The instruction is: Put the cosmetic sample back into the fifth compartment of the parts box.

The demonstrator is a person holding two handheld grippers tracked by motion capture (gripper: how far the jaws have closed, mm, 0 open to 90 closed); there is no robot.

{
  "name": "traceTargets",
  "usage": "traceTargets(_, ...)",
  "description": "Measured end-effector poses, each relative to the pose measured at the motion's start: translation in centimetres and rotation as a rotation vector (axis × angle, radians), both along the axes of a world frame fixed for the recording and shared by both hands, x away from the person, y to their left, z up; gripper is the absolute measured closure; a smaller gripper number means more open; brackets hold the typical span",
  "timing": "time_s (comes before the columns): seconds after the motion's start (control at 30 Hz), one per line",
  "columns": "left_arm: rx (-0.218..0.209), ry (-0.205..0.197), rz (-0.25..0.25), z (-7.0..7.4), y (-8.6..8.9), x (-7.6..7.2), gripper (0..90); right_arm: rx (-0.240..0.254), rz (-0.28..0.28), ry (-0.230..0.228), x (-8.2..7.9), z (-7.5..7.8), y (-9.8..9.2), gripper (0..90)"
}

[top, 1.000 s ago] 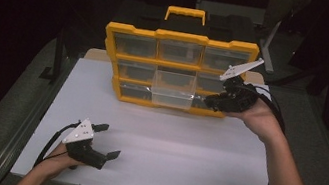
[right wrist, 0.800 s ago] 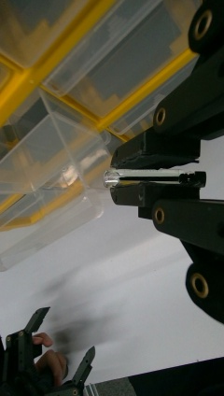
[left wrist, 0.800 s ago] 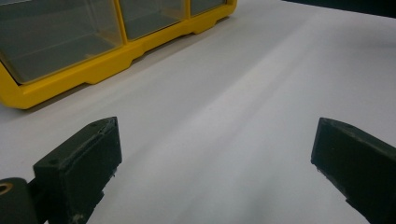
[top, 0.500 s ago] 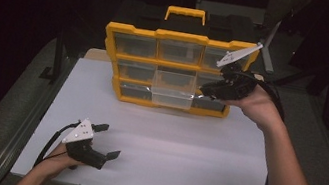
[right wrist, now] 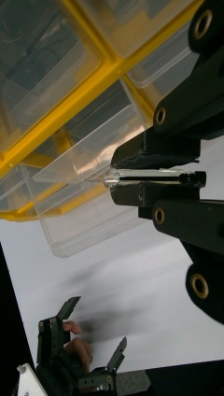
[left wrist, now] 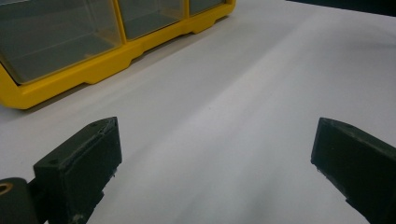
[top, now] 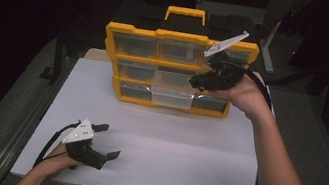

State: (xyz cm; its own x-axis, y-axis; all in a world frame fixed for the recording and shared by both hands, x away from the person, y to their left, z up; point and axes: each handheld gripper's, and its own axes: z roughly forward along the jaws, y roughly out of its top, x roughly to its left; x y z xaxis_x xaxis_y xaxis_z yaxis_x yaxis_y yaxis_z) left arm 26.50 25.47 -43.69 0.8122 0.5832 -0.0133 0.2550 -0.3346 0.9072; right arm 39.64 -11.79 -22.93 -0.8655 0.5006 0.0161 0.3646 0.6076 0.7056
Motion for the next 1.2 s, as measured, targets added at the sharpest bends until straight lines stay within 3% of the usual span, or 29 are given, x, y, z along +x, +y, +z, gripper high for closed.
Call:
traceTargets(0.1, -0.005, -0.006, 0.006, -0.1, -0.1, 0.0, 7.5, -0.002, 0.009, 0.006, 0.4, -0.1, 0.6, 79.7)
traceTargets(0.7, -0.007, 0.004, 0.027, 0.1, 0.0, 0.0, 4.7, -0.028, 0.022, 0.030, 2.7, -1.3, 3.1, 79.5)
traceTargets(0.97, -0.003, 0.004, 0.029, 0.2, 0.1, 0.1, 4.7, -0.077, 0.025, 0.037, 3.5, -2.4, 3.9, 79.2)
traceTargets(1.2, 0.006, 0.004, 0.041, 0.1, 0.0, 0.2, 4.8, -0.089, 0.023, 0.053, 3.7, -3.2, 3.9, 76.0)
